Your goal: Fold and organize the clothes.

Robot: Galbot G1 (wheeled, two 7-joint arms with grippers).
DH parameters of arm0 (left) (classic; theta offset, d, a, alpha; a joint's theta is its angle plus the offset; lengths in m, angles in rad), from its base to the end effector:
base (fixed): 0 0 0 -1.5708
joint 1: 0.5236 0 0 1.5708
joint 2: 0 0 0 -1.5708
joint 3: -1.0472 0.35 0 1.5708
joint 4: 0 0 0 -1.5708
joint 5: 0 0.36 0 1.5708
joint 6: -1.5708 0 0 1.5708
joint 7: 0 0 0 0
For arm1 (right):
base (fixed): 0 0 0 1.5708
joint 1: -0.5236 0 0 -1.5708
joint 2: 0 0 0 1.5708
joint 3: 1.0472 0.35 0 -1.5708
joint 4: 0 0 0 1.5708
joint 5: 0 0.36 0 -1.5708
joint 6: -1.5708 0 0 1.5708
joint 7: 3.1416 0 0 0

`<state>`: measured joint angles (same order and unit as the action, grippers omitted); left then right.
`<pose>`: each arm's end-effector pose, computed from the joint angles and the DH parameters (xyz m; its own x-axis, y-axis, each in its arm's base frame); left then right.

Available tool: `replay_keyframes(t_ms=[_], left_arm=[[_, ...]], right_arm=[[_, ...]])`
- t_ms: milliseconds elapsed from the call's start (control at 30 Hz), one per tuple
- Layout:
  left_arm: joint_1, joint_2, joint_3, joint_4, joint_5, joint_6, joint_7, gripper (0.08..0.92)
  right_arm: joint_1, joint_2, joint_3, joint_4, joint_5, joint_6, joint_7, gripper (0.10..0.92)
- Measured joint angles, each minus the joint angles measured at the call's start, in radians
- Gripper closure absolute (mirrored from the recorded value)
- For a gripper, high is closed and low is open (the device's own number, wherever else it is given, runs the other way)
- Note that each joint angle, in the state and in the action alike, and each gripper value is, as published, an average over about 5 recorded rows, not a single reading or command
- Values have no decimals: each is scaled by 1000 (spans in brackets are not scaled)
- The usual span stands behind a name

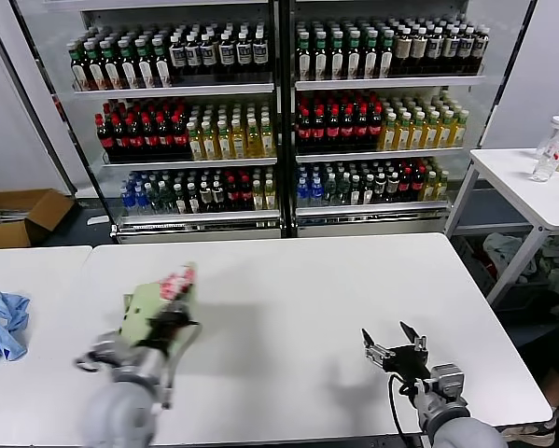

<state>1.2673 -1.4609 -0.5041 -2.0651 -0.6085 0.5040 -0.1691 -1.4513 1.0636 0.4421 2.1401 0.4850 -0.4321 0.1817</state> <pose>0.2702 0.0135 -0.2437 -0.9564 0.1503 0.2506 0.0300 0.9035 -0.4275 0.2196 -0.0542 -0.2552 -0.9226 -0.1491 0.3558 -0.1620 0.9868 -0.0067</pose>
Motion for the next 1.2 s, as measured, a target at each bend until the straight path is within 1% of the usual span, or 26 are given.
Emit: replay_keyframes(t_ms=[167,267,333,467,600,700,833,967,1100,1200], left_arm=[[-59,-70,175,78,70,-14,-40,897],[-97,-99,260,135,93,-26,-59,895],[-124,-113,304,176,108,-35,-64,876],[-163,-129,356,236,131,-63,-50,780],[-175,-133,377,245,134,-93,-10,659],[-163,-127,378,209,125,-110,23,572],[-115,-103,344,123,114,-135,52,459],[-44,-58,263,48,115,-166,58,347],[35,-9,159,2,131,-198,52,232],[90,16,91,-27,146,-219,46,187]], right_arm=[[-2,-7,24,8,5,0,0,203],[0,-12,35,8,7,1,-2,203],[3,-15,39,8,9,2,-3,203],[18,-22,38,7,15,5,-5,203],[49,-24,17,0,36,9,-1,203],[88,-20,-23,-14,54,11,7,203],[171,6,-113,-63,73,7,23,203],[276,62,-223,-154,82,-4,48,203],[374,131,-319,-261,86,-16,68,203],[433,179,-376,-337,90,-24,83,208]])
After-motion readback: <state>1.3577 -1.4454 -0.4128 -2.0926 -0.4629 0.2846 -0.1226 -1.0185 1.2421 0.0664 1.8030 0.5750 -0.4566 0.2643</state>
